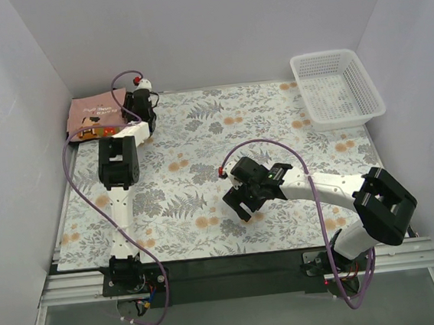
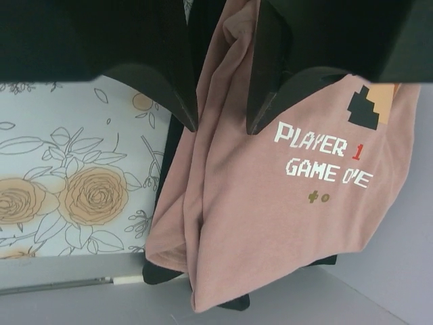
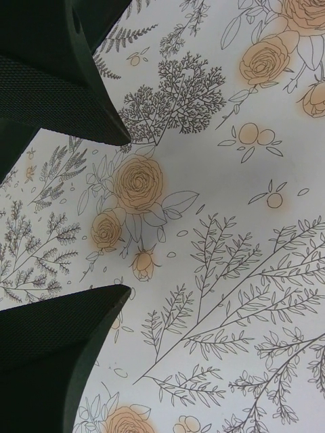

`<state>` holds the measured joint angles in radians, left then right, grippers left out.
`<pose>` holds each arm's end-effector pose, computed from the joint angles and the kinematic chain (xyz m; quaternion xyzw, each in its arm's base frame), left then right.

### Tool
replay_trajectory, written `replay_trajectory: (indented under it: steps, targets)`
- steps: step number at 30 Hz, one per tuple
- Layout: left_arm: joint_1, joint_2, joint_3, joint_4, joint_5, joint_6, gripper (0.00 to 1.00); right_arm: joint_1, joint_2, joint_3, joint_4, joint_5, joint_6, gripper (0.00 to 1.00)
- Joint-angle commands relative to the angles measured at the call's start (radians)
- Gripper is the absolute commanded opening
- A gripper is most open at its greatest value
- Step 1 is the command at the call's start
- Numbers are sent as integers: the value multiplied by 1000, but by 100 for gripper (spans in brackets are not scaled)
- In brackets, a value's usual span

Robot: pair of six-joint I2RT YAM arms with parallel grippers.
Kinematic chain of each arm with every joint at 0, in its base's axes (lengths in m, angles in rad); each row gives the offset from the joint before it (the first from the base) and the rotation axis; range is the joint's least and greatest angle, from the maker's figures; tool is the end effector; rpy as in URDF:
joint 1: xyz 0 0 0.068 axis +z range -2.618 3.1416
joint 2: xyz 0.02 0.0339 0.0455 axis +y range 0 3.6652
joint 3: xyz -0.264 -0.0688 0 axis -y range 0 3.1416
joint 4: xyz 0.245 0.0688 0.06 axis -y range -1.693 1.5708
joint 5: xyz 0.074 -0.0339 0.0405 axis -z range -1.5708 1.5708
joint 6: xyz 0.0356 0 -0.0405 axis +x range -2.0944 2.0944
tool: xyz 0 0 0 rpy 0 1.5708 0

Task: Fold and stack the t-shirts
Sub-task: Neatly place the folded tshirt to the corner, then reset both grippers

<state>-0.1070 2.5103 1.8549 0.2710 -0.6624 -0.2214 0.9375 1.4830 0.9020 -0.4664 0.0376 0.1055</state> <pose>0.5577 -0.0379 0.1293 -0.2263 0.7724 0.1796 0.5656 0.1723 0.2324 0.1973 -0.3858 0.8854 0.1131 0.2333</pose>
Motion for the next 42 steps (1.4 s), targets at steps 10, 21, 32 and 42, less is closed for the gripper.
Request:
replay_trajectory:
  steps: [10,21,32,42]
  targets:
    - [-3,71,99,-59,-16,-18,29,-6,13,5,5,-11,-6,89]
    - [6,136,263,-119,15,-76,0,-6,10,9,-2,-2,-6,89]
    - [13,121,259,-168,75,-191,23,-11,-10,11,-6,10,2,89]
    - [-19,-381,-130,-236,424,-620,73,-77,-206,3,-18,195,68,91]
